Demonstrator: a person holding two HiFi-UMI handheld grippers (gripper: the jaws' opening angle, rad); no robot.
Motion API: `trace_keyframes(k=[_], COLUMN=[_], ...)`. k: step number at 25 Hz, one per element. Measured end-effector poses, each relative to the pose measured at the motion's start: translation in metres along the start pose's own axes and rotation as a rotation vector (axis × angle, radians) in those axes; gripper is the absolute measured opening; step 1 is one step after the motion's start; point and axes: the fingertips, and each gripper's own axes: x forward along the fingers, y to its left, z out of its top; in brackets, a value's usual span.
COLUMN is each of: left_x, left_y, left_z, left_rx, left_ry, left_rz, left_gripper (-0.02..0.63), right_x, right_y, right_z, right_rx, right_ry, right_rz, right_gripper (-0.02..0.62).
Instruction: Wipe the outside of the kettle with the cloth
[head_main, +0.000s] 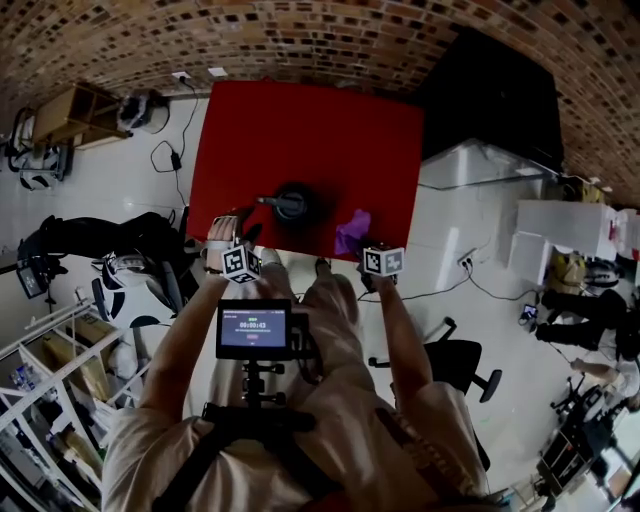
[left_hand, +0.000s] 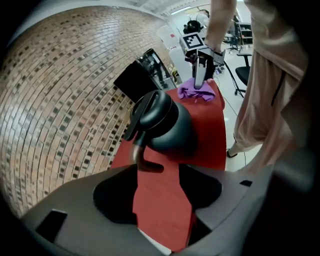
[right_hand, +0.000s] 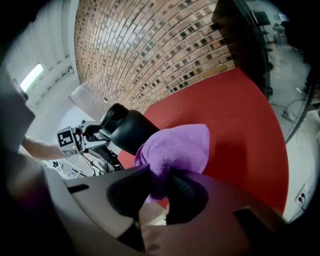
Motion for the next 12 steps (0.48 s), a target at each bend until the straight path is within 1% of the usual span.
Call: trace_keyframes(k=[1, 2, 4, 6, 7, 9, 12], left_x=[-0.003, -0.007, -0.017, -0.03, -0.037, -0.053, -0.08], left_y=[0.0, -0.001, -0.006, -0.003, 0.0, 0.005, 0.015], left_z=[-0.003, -0.006, -0.012, -0.014, -0.014, -0.016, -0.026], left_rx=[-0.065, -0.148, -0.35, -0.54, -0.611, -0.713, -0.832], left_ry=[-0.012, -0.027, -0.069, -0.135, -0.172, -0.242, -0.332], left_rz=[-0.01, -0.03, -0.097, -0.156, -0.177, -0.212, -0.243], left_gripper=[0.262, 0.261, 0.261, 0.261, 0.262, 0.262, 0.261], right_x=[-0.004, -0.009, -0.02, -0.03, -0.037, -0.053, -0.076], right_y=[0.005, 0.01, 0.024, 0.038, 0.044, 0.057, 0.081], right_z=[0.004, 0.008, 0.016, 0.028, 0.034, 0.044, 0.058], right_rx=[-0.004, -0.01, -0.03, -0.042, -0.04, -0.029, -0.032], right_ry=[-0.017, -0.036, -0.076, -0.13, -0.166, -0.246, -0.354], right_rz=[-0.008, -0.018, -0.04, -0.068, -0.085, -0.12, -0.17], right_gripper=[0.084, 0.084, 0.084, 0.084, 0.083, 0.084, 0.084])
